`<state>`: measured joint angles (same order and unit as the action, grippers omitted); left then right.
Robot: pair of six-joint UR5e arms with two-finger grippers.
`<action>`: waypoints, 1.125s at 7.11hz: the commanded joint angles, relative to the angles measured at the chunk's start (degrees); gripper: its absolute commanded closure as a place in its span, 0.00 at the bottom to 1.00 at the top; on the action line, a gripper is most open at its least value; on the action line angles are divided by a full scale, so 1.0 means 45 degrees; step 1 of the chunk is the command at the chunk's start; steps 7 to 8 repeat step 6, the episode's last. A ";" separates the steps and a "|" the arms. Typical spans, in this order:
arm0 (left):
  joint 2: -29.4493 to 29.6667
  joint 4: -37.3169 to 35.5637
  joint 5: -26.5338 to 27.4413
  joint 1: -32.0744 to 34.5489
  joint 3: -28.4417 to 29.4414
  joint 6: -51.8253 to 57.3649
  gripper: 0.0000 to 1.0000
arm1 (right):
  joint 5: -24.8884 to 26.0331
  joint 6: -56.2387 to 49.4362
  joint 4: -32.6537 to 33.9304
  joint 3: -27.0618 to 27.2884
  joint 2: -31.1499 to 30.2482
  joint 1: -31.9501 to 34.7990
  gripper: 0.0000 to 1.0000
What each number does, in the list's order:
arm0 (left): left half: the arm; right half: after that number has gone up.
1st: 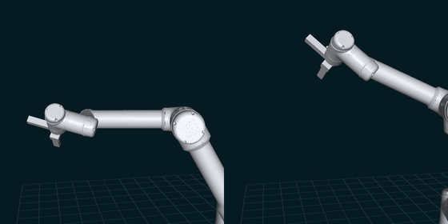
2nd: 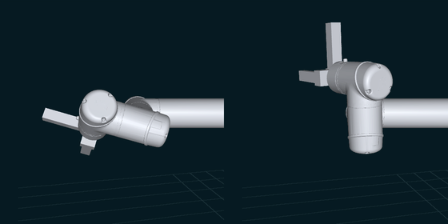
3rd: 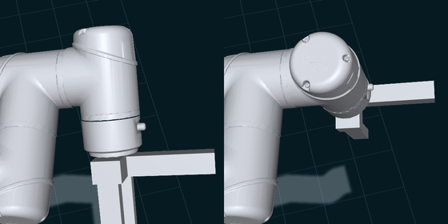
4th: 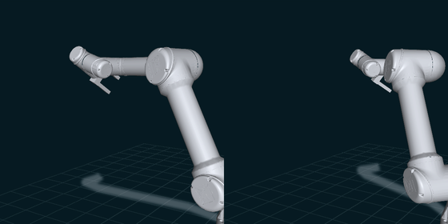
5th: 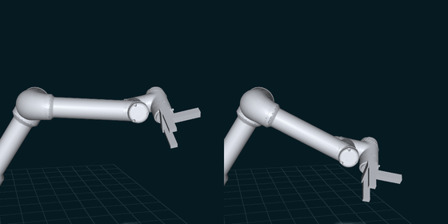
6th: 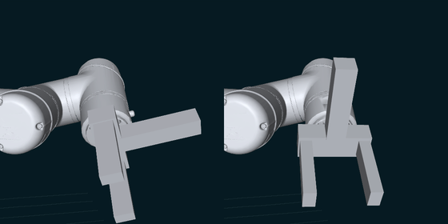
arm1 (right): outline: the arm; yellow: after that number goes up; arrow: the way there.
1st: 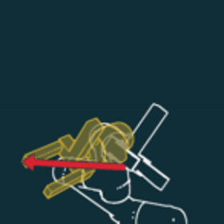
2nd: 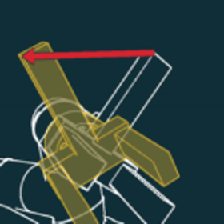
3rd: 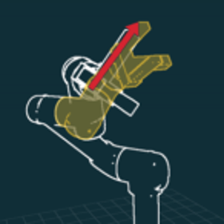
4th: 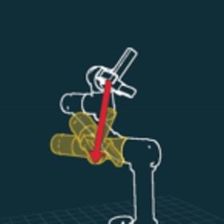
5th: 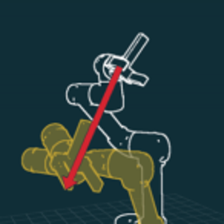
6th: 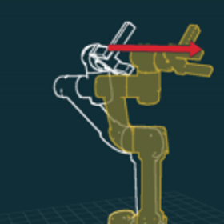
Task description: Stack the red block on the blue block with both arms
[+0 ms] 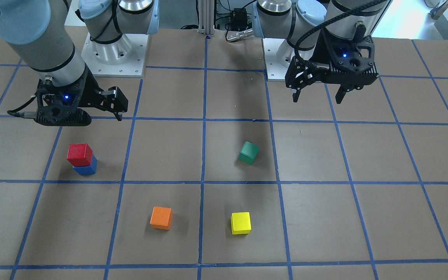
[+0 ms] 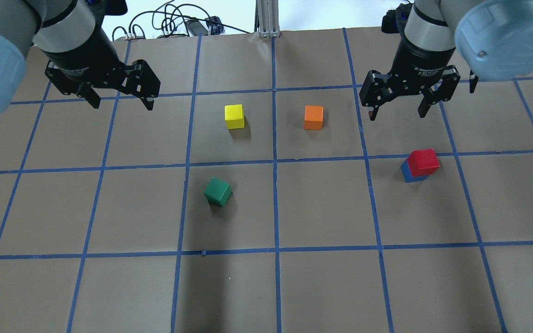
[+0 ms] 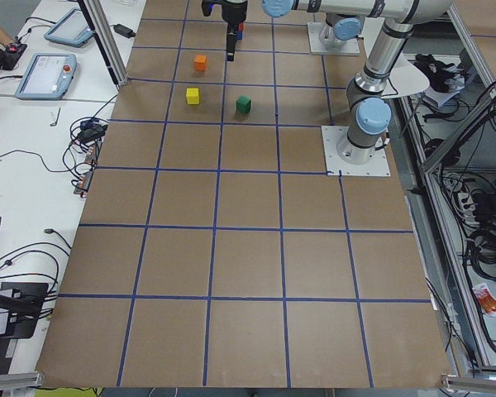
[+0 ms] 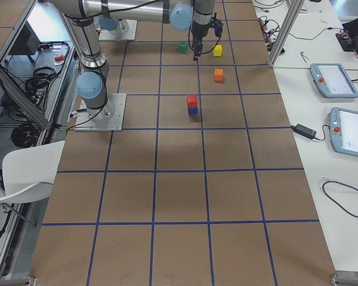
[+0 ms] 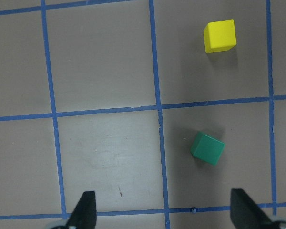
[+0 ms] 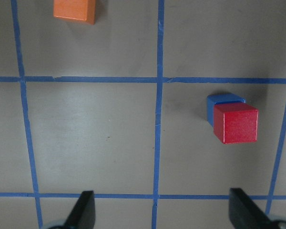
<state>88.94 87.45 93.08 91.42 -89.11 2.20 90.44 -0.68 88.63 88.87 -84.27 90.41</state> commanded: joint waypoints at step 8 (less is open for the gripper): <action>0.0058 0.0526 0.0215 -0.0452 0.0229 0.0059 0.00 | 0.0332 0.0014 -0.0710 -0.0549 -0.0022 -0.0052 0.00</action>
